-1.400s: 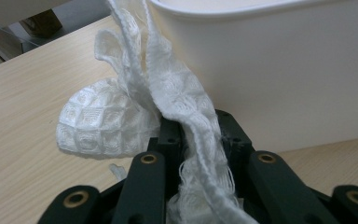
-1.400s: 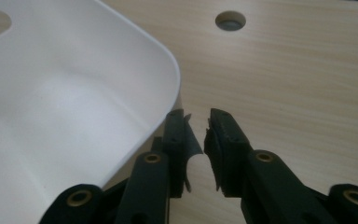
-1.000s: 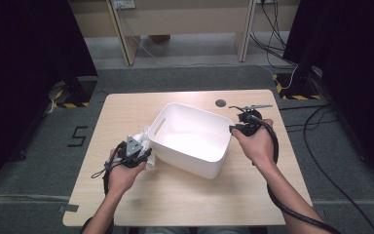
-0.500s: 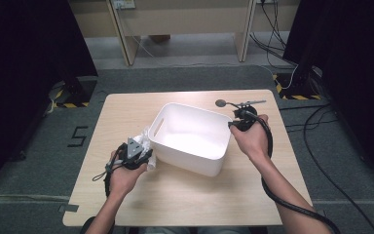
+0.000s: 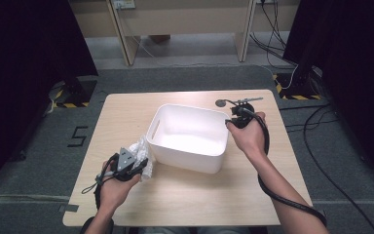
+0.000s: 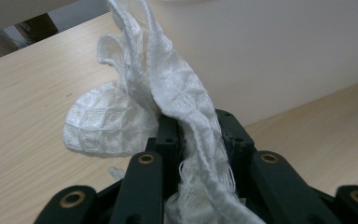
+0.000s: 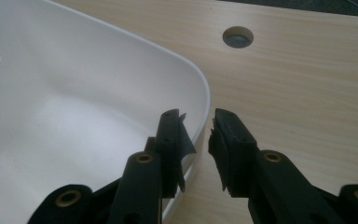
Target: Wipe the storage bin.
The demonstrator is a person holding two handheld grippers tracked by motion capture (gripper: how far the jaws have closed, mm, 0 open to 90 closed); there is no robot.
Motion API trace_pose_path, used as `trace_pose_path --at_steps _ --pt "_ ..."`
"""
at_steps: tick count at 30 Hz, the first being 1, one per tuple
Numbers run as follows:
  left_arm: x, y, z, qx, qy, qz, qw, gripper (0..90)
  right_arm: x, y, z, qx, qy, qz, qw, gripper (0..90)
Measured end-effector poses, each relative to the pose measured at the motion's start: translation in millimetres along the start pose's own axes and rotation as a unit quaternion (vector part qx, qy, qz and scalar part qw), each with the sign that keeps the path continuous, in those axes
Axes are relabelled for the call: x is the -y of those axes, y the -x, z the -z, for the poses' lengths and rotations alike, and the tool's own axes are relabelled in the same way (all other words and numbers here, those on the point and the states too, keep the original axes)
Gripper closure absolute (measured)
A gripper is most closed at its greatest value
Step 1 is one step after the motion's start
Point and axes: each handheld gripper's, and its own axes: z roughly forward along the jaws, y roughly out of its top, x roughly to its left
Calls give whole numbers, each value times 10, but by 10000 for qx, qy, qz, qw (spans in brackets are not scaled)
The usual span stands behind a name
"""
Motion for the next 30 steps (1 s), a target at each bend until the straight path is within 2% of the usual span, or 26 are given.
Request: trace_pose_path --at_steps 5,11,20,30 --pt "60 128 120 220 28 -92 9997 728 119 -47 127 -137 -80 11 9999 728" --pt "31 267 134 467 43 -271 9985 729 165 -104 110 -166 -192 108 9996 726" --pt "-26 293 51 492 14 -366 9981 729 132 -69 42 -225 -299 -7 9993 733" --pt "-74 336 -3 493 26 -287 9984 727 -27 -58 -141 -13 -153 27 9999 784"
